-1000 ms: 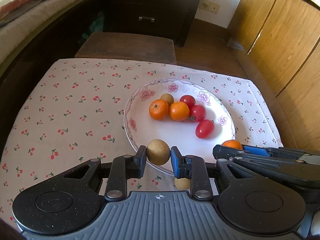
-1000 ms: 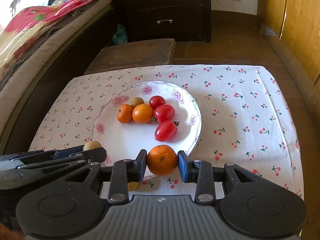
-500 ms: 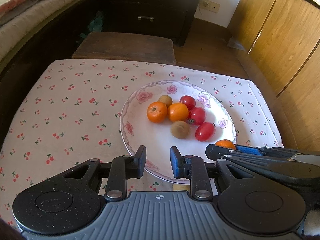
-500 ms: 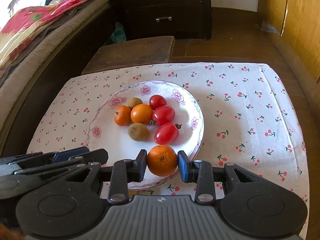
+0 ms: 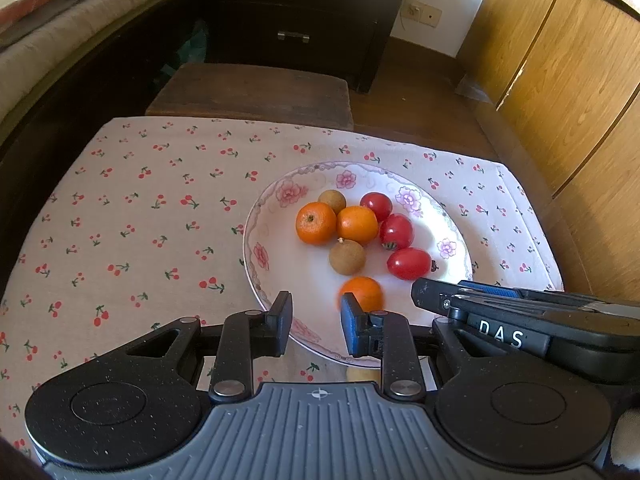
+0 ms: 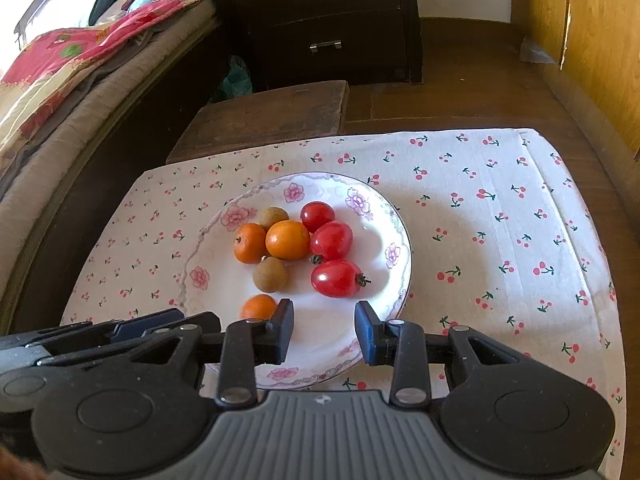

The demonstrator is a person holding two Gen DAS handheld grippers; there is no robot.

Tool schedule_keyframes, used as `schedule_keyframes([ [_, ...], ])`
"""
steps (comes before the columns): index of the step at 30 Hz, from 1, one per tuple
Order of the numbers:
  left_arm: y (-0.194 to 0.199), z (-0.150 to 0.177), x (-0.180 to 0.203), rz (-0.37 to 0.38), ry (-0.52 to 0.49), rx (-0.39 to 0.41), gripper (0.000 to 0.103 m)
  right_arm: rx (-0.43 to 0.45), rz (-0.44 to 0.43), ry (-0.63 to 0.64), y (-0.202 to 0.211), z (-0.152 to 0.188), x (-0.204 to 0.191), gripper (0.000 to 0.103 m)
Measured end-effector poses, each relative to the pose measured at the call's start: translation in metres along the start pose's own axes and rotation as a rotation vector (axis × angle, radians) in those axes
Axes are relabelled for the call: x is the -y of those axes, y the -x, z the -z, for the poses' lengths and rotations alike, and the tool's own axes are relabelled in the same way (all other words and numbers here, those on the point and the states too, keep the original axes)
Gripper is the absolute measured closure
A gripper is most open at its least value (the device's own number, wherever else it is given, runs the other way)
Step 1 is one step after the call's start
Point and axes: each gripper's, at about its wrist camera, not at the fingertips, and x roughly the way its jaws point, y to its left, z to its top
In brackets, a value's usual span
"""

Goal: Organize fruits
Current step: 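Open the left tool to drop the tan fruit while the right tool releases the mandarin, then withdraw both tools from the bowl toward the tan fruits on the cloth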

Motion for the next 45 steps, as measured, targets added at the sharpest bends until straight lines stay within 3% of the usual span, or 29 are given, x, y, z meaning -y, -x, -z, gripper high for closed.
schedule_keyframes([
  [45, 0.033, 0.033, -0.002, -0.009, -0.046, 0.009, 0.069, -0.010, 0.017, 0.022, 0.028, 0.034, -0.018, 0.068],
])
